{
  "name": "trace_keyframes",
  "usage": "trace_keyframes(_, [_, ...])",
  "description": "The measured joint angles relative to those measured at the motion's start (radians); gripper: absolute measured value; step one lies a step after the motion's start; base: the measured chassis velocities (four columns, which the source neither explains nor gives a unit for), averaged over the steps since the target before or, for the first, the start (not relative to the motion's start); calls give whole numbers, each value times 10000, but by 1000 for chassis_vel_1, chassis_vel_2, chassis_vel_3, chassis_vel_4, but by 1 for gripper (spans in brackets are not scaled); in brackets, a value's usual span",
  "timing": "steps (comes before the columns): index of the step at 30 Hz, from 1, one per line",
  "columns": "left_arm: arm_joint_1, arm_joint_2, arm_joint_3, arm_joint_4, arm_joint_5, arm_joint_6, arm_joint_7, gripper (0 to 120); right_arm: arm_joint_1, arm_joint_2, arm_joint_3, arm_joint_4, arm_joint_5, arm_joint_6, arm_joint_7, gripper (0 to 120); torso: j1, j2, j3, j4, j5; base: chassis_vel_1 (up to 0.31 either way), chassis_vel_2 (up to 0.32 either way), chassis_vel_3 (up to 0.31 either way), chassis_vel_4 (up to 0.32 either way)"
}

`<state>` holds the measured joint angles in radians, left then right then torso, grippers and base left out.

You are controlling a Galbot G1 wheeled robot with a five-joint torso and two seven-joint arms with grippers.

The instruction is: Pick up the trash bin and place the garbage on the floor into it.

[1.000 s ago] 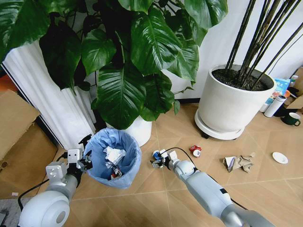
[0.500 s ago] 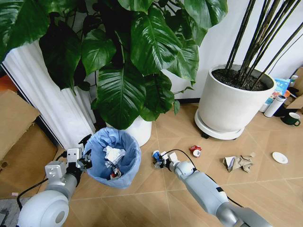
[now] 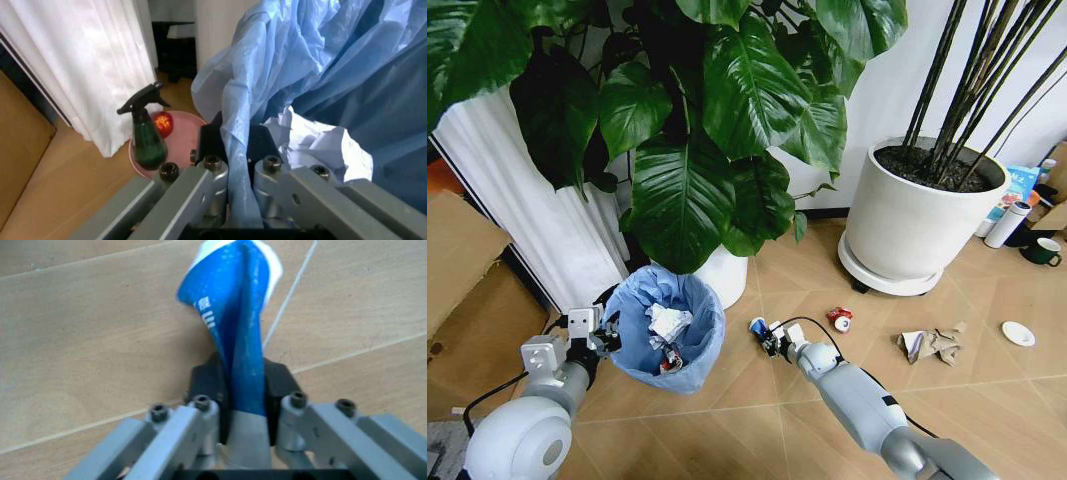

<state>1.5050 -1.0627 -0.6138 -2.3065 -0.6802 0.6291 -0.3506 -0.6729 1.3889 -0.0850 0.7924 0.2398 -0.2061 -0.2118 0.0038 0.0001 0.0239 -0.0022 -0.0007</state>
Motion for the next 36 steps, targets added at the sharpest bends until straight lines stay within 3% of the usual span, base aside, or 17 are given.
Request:
trace_keyframes(4, [16,3,10,1,-6,7,-4,0,-177,-54,113,281,11,-59,127,1,0,-1,2,-1,0,0,0,0,0])
trace_keyframes(16, [70,-5,39,8,20,17,-5,0,-880,-604,277,1872,481,-256,369,1,0,-1,2,-1,2,0,0,0,0])
trace_keyframes(22, [72,104,350,307,59,36,-19,0,-2154,-2202,884,5643,1668,-714,757,1,-1,0,0,1,2,0,0,0,0])
trace_keyframes(28, [-80,322,651,571,-226,181,-19,0,-2633,-3255,1442,7469,1946,-725,843,1,0,0,1,-2,2,0,0,0,0])
trace_keyframes(30, [-442,520,893,982,-625,265,-17,0,-2750,-3998,1711,9413,2521,-947,894,1,0,-1,1,-2,2,0,0,0,0])
trace_keyframes(36, [-752,625,1119,1249,-838,316,16,0,-2552,-4315,1864,11221,3317,-1474,1125,1,0,-1,1,0,2,0,0,0,0])
